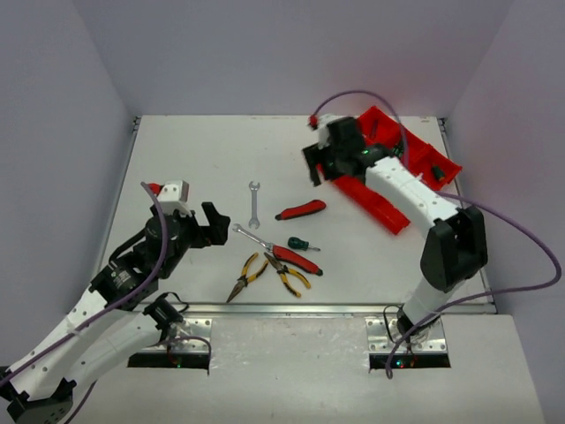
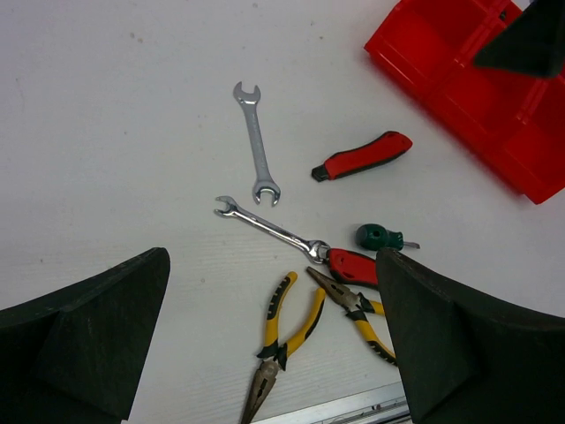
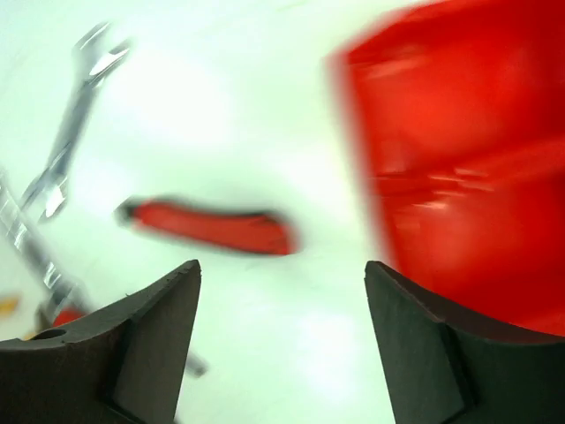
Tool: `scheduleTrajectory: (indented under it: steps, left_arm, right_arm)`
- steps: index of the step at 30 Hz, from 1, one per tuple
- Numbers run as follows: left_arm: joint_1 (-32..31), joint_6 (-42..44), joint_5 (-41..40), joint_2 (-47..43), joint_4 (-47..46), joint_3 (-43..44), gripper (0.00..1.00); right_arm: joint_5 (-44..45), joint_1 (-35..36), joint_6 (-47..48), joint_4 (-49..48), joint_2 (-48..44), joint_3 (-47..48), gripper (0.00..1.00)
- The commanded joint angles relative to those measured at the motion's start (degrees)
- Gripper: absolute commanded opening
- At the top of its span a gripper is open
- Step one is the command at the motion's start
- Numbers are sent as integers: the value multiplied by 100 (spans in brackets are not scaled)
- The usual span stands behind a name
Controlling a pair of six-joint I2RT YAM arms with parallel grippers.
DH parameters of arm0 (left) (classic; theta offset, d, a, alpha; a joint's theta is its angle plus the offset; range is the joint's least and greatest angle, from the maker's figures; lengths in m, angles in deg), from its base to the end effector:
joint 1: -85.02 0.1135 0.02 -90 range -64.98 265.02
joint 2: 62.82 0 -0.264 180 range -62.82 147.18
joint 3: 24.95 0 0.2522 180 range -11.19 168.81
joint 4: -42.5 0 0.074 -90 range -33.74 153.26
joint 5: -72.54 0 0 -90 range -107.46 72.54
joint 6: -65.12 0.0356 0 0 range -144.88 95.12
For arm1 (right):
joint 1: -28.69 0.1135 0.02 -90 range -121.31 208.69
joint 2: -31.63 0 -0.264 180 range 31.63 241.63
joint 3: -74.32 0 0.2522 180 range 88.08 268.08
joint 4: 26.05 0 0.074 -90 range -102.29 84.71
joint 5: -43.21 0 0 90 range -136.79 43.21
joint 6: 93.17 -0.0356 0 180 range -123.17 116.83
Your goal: Sort the tools into containers
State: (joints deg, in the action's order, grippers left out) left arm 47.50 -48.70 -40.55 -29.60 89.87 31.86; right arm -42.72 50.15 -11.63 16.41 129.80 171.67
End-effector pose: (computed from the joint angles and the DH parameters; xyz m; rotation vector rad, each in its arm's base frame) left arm 0.1100 -0.0669 0.3160 -0.0253 1.9630 -0.3054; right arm 0.3633 0.1401 0.2961 -0.2283 2.3195 0.1798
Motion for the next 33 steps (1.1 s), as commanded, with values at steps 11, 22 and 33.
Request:
scheduleTrajectory:
  steps: [11, 22, 33]
  left_arm:
    - [34, 1, -73, 175, -197, 11, 100]
    - [41, 7, -64, 283, -187, 19, 100]
    - [35, 17, -13, 333, -197, 19, 100]
  right_arm:
    - [-332, 2222, 986, -228, 554, -1348, 68]
    - [-791, 2233, 883, -397, 870, -1588, 56]
    - [-304, 2189, 915, -620, 888, -1743, 30]
